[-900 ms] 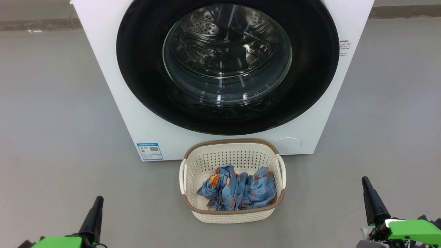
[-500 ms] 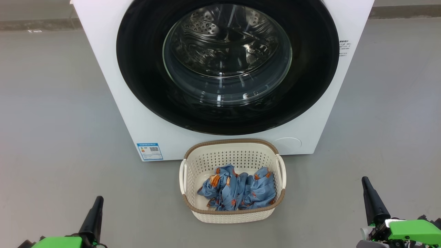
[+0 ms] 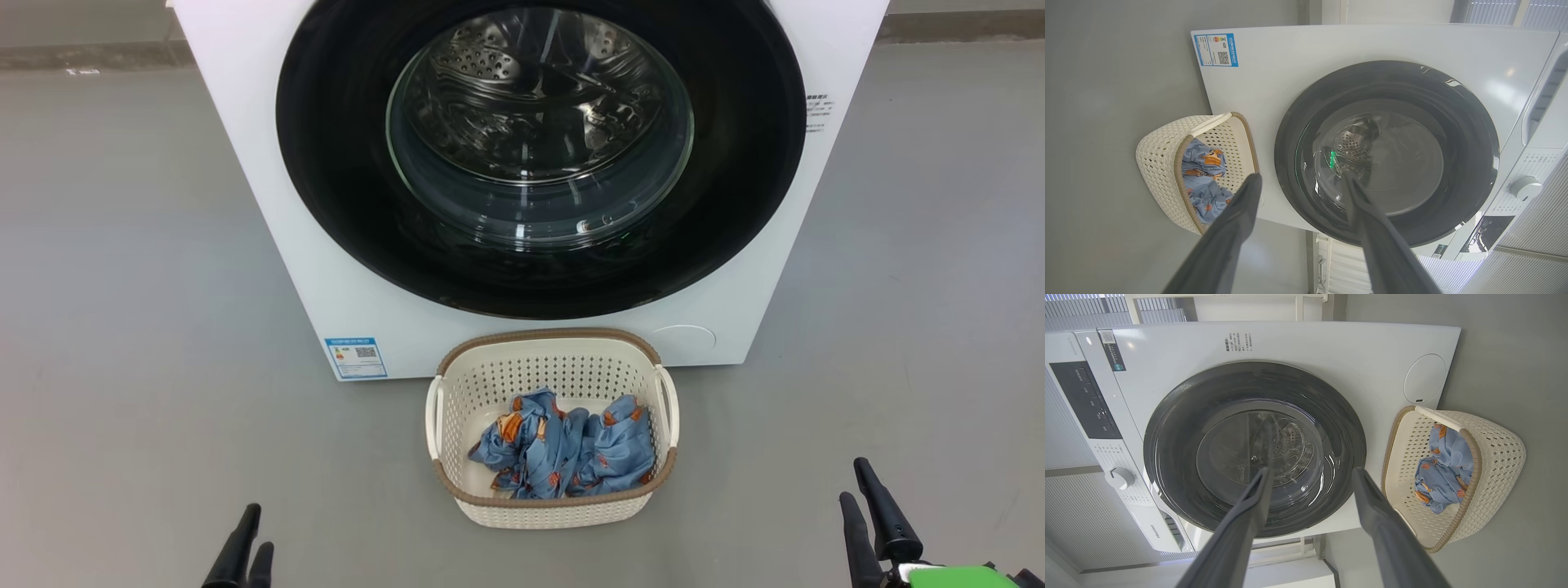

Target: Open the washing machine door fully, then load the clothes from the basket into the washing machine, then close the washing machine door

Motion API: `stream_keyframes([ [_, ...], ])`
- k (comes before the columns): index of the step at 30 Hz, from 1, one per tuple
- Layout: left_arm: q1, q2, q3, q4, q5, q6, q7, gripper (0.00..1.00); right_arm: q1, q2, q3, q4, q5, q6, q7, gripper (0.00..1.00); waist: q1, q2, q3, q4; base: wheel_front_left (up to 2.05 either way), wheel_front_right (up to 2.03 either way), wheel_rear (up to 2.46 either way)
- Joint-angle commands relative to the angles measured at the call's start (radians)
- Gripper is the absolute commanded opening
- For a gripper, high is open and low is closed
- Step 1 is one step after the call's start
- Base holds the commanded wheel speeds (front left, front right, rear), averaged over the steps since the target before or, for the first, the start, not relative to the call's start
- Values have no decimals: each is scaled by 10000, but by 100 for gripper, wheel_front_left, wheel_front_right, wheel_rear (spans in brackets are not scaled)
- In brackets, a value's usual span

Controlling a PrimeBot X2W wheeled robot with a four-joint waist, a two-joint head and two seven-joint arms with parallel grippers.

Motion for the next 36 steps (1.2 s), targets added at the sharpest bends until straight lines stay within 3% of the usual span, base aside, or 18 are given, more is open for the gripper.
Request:
stream_keyframes([
  [1, -289, 125, -16, -291, 169, -11, -107, 100, -224, -60, 71, -255, -82, -1, -105, 100, 13, 0, -17, 15, 0, 0, 0],
  [8, -266, 141, -99, -447, 658, -13, -312, 100, -228, -148, 204, -267, -521, -1, -322, 100, -7, 0, 11, 50, 0, 0, 0],
  [36, -129, 207, -483, -1182, 5110, 84, -1166, 100, -233, -616, 958, -505, -4751, -4, -1171, 100, -8, 0, 92, 146, 0, 0, 0],
])
